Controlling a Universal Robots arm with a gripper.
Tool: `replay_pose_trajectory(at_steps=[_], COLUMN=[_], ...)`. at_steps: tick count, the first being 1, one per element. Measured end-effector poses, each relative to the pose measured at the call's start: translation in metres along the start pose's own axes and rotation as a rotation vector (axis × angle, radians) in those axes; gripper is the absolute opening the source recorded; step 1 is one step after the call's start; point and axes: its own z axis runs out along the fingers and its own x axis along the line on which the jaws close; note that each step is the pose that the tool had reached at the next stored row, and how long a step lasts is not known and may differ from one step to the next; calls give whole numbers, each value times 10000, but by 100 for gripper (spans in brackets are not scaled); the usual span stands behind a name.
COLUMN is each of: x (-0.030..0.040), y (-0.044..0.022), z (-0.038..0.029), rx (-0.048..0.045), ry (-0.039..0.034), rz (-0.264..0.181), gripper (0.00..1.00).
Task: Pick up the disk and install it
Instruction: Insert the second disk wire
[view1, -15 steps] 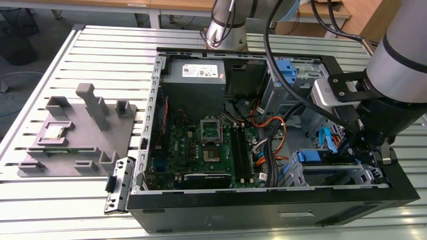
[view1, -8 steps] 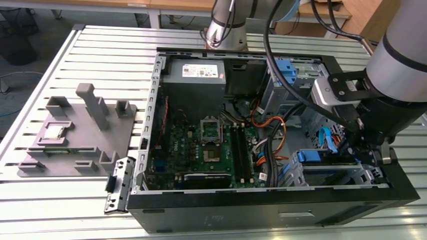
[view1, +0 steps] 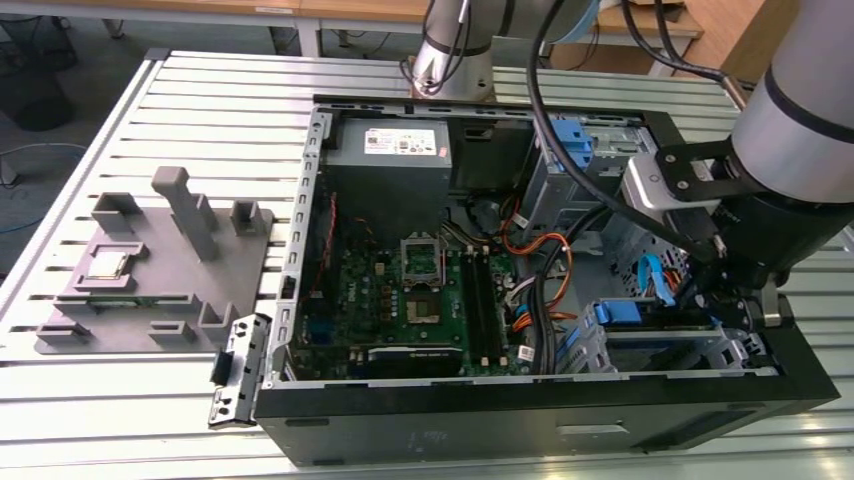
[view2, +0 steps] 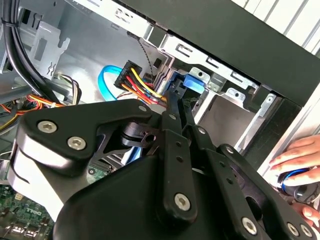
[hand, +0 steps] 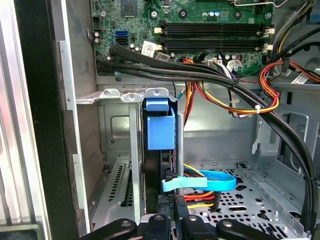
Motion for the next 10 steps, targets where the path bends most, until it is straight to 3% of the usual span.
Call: replay_pose_trajectory(at_steps=[10], x=[4], y=[11], z=[49], rx=[0], ry=[7], rz=[7], gripper=[16])
